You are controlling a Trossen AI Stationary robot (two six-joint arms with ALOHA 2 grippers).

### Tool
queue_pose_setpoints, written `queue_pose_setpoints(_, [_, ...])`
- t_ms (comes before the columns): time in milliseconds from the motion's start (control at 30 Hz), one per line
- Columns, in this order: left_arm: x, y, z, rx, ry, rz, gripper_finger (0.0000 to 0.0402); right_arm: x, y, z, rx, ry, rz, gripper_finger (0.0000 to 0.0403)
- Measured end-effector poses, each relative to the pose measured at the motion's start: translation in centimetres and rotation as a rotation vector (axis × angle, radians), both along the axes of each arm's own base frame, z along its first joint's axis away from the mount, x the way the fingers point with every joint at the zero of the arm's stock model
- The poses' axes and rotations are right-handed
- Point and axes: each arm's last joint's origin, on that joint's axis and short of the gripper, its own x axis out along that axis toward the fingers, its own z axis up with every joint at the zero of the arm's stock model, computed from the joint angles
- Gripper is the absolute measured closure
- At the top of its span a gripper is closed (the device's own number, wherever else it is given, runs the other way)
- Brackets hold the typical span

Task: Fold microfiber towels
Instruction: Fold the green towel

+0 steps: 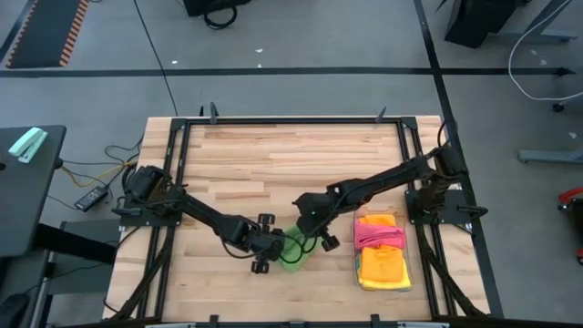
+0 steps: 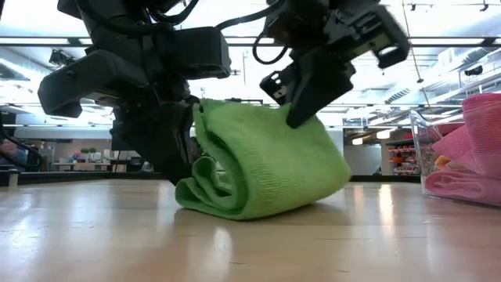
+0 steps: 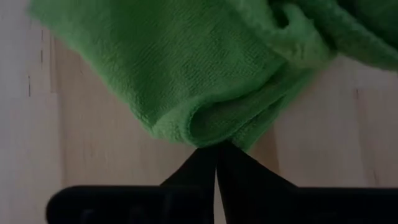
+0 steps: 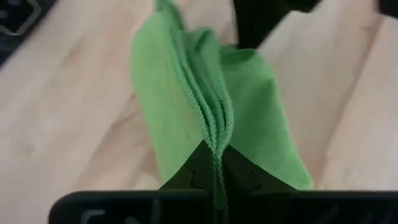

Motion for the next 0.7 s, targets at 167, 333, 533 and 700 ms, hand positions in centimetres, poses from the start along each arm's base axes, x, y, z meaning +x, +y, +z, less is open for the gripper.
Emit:
queue_pose_setpoints(167, [0.0, 0.0, 0.0, 0.004, -0.002, -0.001, 0.0381, 0.6, -0.9, -0.5, -0.014, -0.018, -0.022, 0.0386])
queue_pose_setpoints(333, [0.0, 0.0, 0.0, 0.006, -0.005, -0.008, 0.0393, 1.1, -1.3, -1.2, -0.023, -0.031, -0.019, 0.0386])
queue_pose_setpoints(533, [0.0, -0.1, 0.1, 0.004, -0.010, -0.011, 0.0379, 1.7, -2.6, -1.2, -0.001, -0.062, -0.078, 0.0386])
queue_pose_setpoints(700, [0.0, -0.2, 0.1, 0.003, -0.011, -0.011, 0.0377, 1.8, -3.9, -1.4, -0.003, -0.064, -0.131, 0.0385])
